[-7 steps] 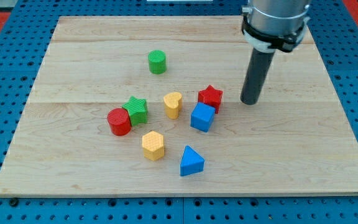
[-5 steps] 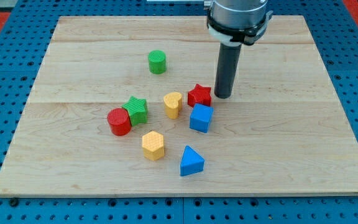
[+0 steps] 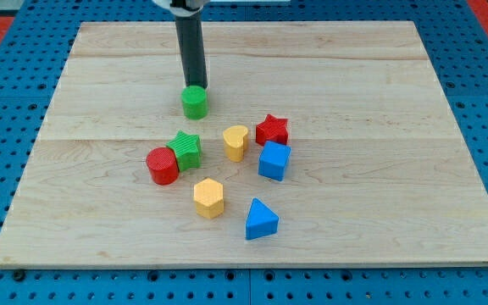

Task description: Move the green circle to the top left of yellow heart

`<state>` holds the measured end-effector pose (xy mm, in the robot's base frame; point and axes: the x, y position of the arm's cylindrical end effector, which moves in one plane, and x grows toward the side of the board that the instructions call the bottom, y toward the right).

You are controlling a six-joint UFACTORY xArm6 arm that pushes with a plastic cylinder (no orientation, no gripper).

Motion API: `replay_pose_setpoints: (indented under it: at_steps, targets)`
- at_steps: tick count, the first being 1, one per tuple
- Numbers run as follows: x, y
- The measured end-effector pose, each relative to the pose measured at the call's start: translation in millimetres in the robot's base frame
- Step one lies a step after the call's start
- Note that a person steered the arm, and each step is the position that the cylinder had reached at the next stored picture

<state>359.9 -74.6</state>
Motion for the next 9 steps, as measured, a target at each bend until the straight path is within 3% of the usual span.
replay_pose_setpoints:
  at_steps: [1, 2, 3, 5, 7, 8, 9]
  targets:
    - [25, 1]
    - [31, -36]
    - [84, -36]
    - [65, -31]
    - [62, 11]
    - [56, -17]
    - [104, -87]
